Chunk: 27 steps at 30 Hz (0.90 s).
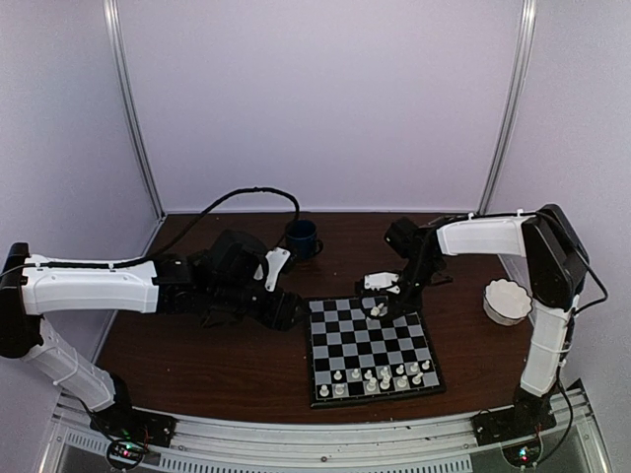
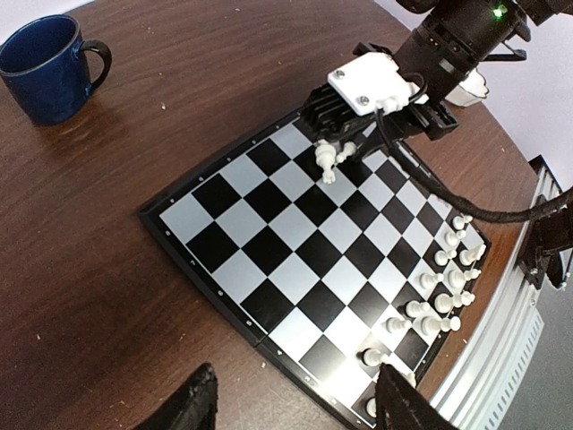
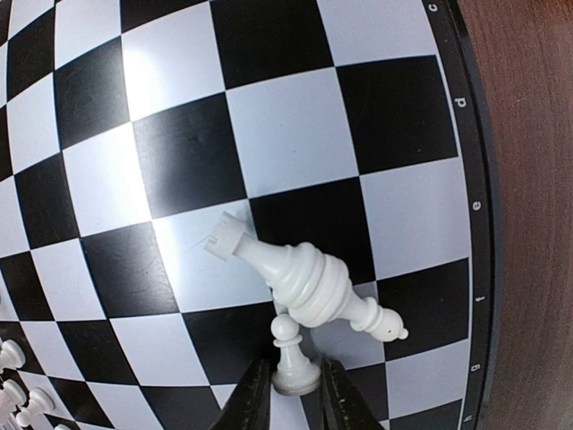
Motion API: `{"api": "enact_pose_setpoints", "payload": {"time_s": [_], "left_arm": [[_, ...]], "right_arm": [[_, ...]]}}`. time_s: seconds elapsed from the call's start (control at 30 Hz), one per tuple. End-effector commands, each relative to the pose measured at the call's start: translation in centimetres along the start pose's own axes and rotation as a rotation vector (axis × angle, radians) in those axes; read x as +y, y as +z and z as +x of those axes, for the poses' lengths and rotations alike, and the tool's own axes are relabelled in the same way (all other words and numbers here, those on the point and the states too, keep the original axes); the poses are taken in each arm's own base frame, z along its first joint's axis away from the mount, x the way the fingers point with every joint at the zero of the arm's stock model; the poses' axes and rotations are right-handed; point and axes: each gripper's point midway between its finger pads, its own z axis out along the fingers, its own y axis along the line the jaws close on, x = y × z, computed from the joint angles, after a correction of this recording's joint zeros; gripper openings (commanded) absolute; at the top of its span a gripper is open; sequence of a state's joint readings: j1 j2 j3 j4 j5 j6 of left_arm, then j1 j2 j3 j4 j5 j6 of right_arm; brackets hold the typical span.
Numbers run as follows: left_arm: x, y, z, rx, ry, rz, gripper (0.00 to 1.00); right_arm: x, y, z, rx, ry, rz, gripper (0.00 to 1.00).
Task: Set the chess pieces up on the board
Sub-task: Pick up the pawn from the chessboard.
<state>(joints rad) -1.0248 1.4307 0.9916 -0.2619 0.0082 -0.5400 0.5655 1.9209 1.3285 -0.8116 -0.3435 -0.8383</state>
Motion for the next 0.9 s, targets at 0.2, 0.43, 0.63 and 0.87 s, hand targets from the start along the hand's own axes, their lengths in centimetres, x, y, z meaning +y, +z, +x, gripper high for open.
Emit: {"api": "enact_pose_setpoints", "payload": {"time_s": [0.2, 0.43, 0.63, 0.87], "left_arm": [[-1.2, -0.7, -1.9, -0.057, 0.015, 0.036, 0.6], [-1.5, -0.7, -2.6, -0.075, 0.016, 0.044, 0.6], [-2.3, -0.5, -4.0, -0.128, -0.019, 0.082, 0.6], [-3.9, -0.7, -6.0, -0.195, -0.023, 0.142, 0.6]], "right_arm": [[2.4, -2.6, 0.1, -0.02, 0.03, -0.04, 0.18], [3.8, -5.5, -1.3, -0.115, 0.054, -0.052, 0.18], [5.7, -9.2, -4.0, -0.268, 0.093, -0.115, 0.17], [7.7, -13.6, -6.3, -0.405, 0.1, -0.175, 0.17]]}}
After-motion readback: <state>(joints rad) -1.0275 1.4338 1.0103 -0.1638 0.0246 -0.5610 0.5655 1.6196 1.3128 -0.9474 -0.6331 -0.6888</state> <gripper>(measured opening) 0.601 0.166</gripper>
